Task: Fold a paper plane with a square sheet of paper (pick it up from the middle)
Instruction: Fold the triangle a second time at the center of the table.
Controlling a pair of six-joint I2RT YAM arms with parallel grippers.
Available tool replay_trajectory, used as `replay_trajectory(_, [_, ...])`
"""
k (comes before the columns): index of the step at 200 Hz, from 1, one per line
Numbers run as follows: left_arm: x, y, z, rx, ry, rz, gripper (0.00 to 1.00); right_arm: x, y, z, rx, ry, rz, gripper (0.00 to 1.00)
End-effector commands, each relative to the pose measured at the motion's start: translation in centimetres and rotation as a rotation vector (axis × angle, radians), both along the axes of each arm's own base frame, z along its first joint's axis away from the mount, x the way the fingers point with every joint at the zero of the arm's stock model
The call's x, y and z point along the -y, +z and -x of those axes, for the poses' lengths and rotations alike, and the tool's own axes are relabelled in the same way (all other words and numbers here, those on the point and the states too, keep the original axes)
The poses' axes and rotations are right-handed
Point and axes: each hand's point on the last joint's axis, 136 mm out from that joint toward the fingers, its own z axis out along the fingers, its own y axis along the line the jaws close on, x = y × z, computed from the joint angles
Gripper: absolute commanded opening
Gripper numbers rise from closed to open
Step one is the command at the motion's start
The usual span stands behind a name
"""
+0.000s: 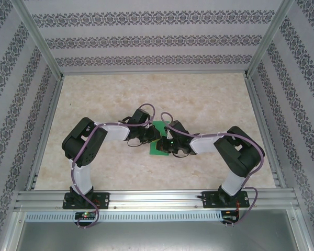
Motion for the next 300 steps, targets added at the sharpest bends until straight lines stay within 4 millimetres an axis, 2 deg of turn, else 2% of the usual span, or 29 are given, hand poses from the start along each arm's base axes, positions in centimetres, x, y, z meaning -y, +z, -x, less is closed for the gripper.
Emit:
replay_trajectory(1, [-2.1,-3.9,1.6,-0.079,0.013,-0.139,0.17,1.9,-1.3,1.5,-0.071,-0.03,0.02,0.09])
replay_trajectory(59, [-2.7,-5.0,2.0,-0.103,0.022,-0.174,0.14,4.1,-1.1,2.0,-0.105,-0.102,-0.011,0.11])
replay_trajectory(90, [-2.9,-5.1,2.0,-0.104,0.021,-0.185,0.14,5.3,-1.8,3.4,-0.131,-0.106,0.019,0.11])
replay_trajectory(134, [-2.7,-5.0,2.0,-0.104,0.015,-0.181,0.14,7.4,-3.1,6.4,-0.172,-0.078,0.079,0.11])
replay_trajectory(165, [-2.6,-4.9,1.8,-0.1,0.011,-0.177,0.14,8.7,-2.8,6.6,-0.167,-0.1,0.089,0.11])
replay_trajectory(181, [-2.5,-4.7,1.8,-0.097,0.007,-0.176,0.14,8.3,-1.5,5.9,-0.134,-0.097,0.052,0.11])
replay_trajectory(213, [-2.1,-4.1,1.6,-0.082,-0.007,-0.161,0.14,6.6,3.2,2.8,-0.002,-0.106,-0.029,0.13])
replay_trajectory(232, [-1.8,-3.7,1.4,-0.076,-0.013,-0.147,0.14,5.5,5.0,1.5,0.041,-0.098,-0.065,0.15])
replay_trajectory(267, [-1.4,-3.3,1.3,-0.071,-0.018,-0.131,0.15,3.1,4.9,0.1,0.02,-0.06,-0.099,0.17])
replay_trajectory(300, [-1.4,-3.1,1.3,-0.071,-0.019,-0.129,0.15,1.4,2.9,0.3,-0.028,-0.019,-0.075,0.18])
